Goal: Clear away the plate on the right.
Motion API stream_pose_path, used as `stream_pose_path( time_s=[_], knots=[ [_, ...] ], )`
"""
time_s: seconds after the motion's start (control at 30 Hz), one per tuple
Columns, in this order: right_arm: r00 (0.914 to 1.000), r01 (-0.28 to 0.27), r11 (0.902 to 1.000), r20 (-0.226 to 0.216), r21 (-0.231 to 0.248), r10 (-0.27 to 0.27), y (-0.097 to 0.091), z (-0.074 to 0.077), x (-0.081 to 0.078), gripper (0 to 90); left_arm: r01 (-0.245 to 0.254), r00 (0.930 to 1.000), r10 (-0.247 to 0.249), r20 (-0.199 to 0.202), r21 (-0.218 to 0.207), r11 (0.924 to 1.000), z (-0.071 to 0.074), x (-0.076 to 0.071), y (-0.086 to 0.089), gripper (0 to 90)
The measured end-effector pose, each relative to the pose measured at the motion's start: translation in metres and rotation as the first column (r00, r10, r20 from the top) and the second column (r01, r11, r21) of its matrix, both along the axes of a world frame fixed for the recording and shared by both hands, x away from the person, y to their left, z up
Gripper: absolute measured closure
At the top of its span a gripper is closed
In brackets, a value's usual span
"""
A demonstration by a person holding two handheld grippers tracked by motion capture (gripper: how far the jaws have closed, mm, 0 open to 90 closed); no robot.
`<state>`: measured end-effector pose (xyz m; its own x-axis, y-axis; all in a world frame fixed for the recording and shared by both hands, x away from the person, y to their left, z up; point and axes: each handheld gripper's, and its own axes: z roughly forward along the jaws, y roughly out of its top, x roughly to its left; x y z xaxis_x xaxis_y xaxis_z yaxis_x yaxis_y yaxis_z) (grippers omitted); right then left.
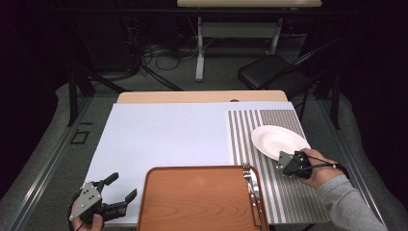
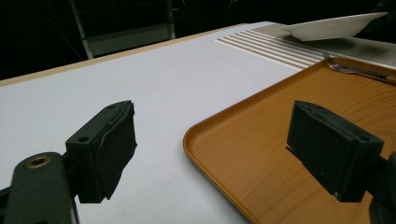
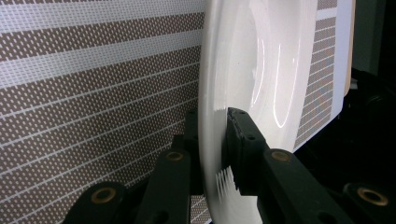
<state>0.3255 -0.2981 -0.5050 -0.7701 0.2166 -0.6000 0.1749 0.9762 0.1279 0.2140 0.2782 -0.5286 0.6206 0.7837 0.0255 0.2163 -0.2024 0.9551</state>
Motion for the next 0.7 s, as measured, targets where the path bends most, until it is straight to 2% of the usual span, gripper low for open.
stream_pose_path(
  time_s=[0.2, 0.27, 0.3, 0.33, 0.37, 0.4, 0.43, 0.5, 0.7],
  knots=[
    [0.9998, -0.012, 0.9994, -0.015, -0.033, 0.011, 0.0014, 0.0030, 0.0014, 79.2, 0.000, 1.0000, 0.000, 0.000, 0.001, 1.0000, 0.0000, 0.0000, -0.0001, 15.7],
    [0.9998, -0.021, 0.9996, -0.007, -0.021, 0.021, 0.0006, 0.0024, 0.0019, 80.0, 0.000, 1.0000, 0.000, 0.000, 0.001, 1.0000, 0.0000, -0.0002, -0.0001, 15.7],
    [0.9988, -0.047, 0.9978, -0.016, -0.046, 0.046, 0.0010, 0.0045, 0.0040, 80.3, -0.001, 1.0000, 0.001, -0.001, 0.000, 1.0000, 0.0000, -0.0003, 0.0000, 15.7],
    [0.9997, -0.012, 0.9988, -0.021, -0.047, 0.011, 0.0016, 0.0047, 0.0011, 80.6, -0.001, 1.0000, 0.001, -0.001, 0.000, 1.0000, 0.0000, -0.0003, 0.0001, 15.7],
    [0.9997, -0.018, 0.9989, -0.014, -0.042, 0.018, 0.0017, 0.0041, 0.0011, 80.8, -0.002, 1.0000, 0.002, -0.001, -0.001, 1.0000, -0.0001, -0.0003, 0.0001, 15.7],
    [0.9989, -0.045, 0.9989, 0.015, -0.014, 0.046, 0.0012, 0.0011, 0.0018, 81.1, -0.001, 1.0000, 0.001, -0.001, -0.001, 1.0000, -0.0001, -0.0002, 0.0001, 15.7],
    [0.9989, -0.046, 0.9983, 0.007, -0.035, 0.046, 0.0021, 0.0022, 0.0013, 81.1, -0.001, 1.0000, 0.001, -0.001, -0.001, 1.0000, -0.0001, -0.0002, 0.0000, 15.7],
    [0.9986, -0.052, 0.9977, 0.006, -0.043, 0.052, 0.0027, 0.0021, 0.0012, 81.2, 0.000, 1.0000, 0.000, -0.001, 0.000, 1.0000, -0.0001, -0.0002, -0.0001, 15.7],
    [0.9991, -0.043, 0.9986, 0.006, -0.031, 0.043, 0.0031, 0.0026, 0.0019, 81.3, -0.005, 1.0000, 0.005, 0.000, -0.004, 1.0000, -0.0008, 0.0005, -0.0004, 15.7]
  ],
)
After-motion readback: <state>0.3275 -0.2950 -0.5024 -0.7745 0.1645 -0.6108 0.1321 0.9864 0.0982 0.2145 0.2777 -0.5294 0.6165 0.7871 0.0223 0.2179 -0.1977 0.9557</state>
